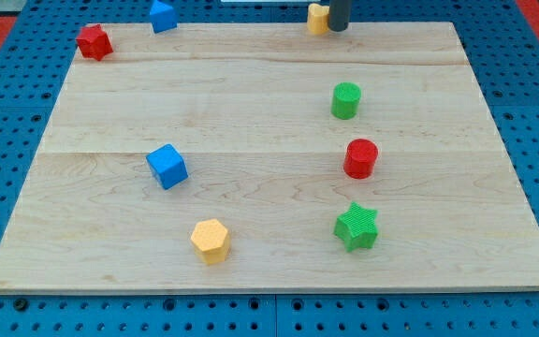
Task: Move your arm closer to the red star
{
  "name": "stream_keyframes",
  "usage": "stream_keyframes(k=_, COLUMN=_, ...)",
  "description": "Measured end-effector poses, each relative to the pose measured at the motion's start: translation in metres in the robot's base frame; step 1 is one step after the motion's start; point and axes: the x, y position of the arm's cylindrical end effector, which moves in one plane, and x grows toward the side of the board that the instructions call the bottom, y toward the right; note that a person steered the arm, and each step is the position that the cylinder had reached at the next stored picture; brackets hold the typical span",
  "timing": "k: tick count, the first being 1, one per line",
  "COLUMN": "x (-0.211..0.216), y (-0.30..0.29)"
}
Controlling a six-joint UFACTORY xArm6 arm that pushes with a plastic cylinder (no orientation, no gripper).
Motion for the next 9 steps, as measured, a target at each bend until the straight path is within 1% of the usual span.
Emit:
stream_keyframes(k=1, x=0.006, y=0.024)
stream_keyframes(k=2, x=0.024, y=-0.013)
stream_keyframes(k=3, x=0.033, y=-0.110)
stream_keyframes(k=4, x=0.049, y=-0.194)
stream_keyframes(k=5, x=0.089, y=-0.267)
stream_keyframes(k=6, x=0.109, y=-0.407)
stream_keyframes(k=7, x=0.106, y=-0.407)
stream_keyframes(k=8, x=0.088, y=-0.406)
stream_keyframes(k=9, x=0.043, y=-0.406)
